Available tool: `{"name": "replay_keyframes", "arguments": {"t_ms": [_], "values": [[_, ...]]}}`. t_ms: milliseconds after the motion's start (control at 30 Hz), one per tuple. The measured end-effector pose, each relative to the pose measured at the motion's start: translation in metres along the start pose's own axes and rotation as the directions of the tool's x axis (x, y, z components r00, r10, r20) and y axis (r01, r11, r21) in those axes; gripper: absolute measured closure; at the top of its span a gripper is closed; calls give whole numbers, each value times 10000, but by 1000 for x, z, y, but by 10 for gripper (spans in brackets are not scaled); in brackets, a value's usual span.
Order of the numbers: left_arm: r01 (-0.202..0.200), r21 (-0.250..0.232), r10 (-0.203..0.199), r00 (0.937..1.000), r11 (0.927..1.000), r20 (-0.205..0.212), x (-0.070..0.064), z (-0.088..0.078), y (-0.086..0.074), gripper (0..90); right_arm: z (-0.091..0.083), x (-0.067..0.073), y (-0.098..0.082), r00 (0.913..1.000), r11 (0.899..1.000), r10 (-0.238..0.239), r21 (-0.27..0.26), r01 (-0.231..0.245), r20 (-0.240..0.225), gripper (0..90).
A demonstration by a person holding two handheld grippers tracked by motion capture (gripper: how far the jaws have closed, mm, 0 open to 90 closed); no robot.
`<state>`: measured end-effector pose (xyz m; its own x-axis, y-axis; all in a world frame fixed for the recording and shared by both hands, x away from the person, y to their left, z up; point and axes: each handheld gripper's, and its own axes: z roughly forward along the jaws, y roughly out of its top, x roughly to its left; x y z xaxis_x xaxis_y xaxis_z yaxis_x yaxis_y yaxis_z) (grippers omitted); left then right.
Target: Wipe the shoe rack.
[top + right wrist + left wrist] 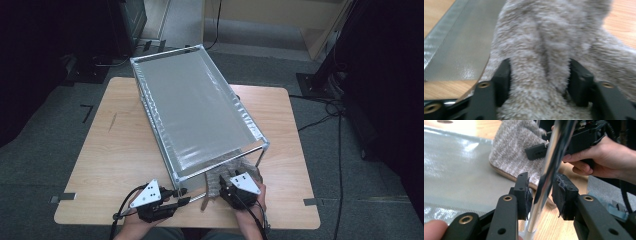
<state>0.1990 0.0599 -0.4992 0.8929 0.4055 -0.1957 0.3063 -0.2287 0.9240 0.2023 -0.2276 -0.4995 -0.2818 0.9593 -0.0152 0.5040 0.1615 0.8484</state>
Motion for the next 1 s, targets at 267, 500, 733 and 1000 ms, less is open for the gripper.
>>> {"name": "replay_keyframes", "arguments": {"t_ms": [267,500,733,1000], "values": [[-176,-362,159,9989,9992,-443,-2,-9,11,699,-22,-12,8,9985,9984,373,-421,-389,-394,279],[-493,-344,471,9969,9982,-635,-9,-10,14,776,-1,-3,-3,9966,9911,301,1313,-198,-770,247],[-601,-373,574,9960,9975,-691,-10,-11,15,792,-6,-4,0,9989,9956,-472,809,466,49,614],[-383,-777,347,9982,9962,-479,-8,-17,20,768,-5,-23,-1,9954,9975,81,694,-147,957,613]]}}
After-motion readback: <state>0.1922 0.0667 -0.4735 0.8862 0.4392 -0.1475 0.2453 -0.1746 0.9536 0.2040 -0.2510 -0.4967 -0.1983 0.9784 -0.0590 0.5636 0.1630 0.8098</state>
